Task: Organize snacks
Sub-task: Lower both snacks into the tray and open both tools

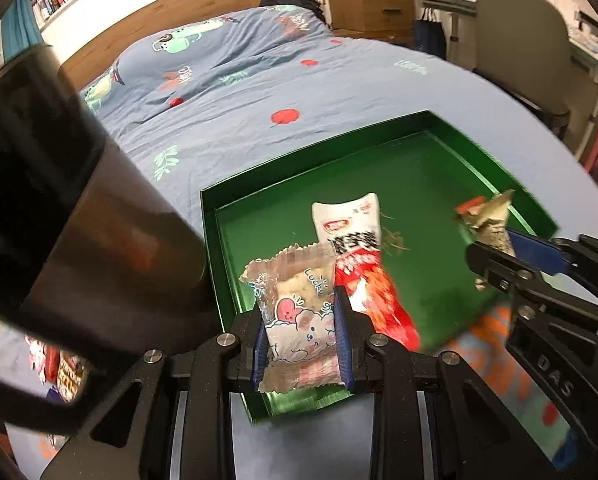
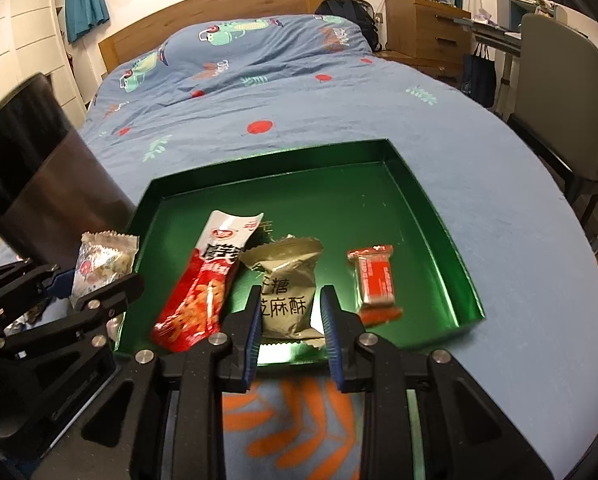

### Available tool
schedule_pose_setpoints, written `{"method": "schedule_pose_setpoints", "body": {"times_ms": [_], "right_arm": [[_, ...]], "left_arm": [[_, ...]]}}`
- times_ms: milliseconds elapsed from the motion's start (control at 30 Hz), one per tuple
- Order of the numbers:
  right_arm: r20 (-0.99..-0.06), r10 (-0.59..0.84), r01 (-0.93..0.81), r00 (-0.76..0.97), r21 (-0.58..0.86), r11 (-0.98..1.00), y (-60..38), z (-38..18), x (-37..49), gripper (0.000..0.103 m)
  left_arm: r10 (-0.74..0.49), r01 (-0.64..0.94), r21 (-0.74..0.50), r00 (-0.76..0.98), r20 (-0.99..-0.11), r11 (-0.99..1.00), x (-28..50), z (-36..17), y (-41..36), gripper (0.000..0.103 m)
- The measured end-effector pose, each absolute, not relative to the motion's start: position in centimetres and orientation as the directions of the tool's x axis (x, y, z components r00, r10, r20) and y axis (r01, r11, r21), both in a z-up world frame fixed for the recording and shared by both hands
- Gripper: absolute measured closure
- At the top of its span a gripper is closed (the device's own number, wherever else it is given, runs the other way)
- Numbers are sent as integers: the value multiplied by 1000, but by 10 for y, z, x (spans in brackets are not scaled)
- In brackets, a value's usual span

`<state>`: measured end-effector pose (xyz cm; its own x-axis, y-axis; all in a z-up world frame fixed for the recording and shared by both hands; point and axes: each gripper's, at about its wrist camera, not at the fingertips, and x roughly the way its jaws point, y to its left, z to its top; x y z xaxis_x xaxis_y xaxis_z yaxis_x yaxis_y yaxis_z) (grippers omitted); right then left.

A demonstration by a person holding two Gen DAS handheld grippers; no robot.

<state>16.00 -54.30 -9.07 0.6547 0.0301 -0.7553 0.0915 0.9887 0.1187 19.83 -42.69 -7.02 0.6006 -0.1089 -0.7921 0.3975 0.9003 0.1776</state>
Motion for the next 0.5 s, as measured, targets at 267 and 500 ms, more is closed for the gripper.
{"method": "schedule_pose_setpoints", "body": {"times_ms": [267,500], "right_arm": [[-771,32,88,636,114,990,-546,-112,179,2],[-788,4,95,615,79,992,-547,-127,186,1]], "left_arm": [[-32,357,239,610,-792,903,223,-98,-430,78],[-23,349,222,579,-815,910,232,-112,-431,78]]}}
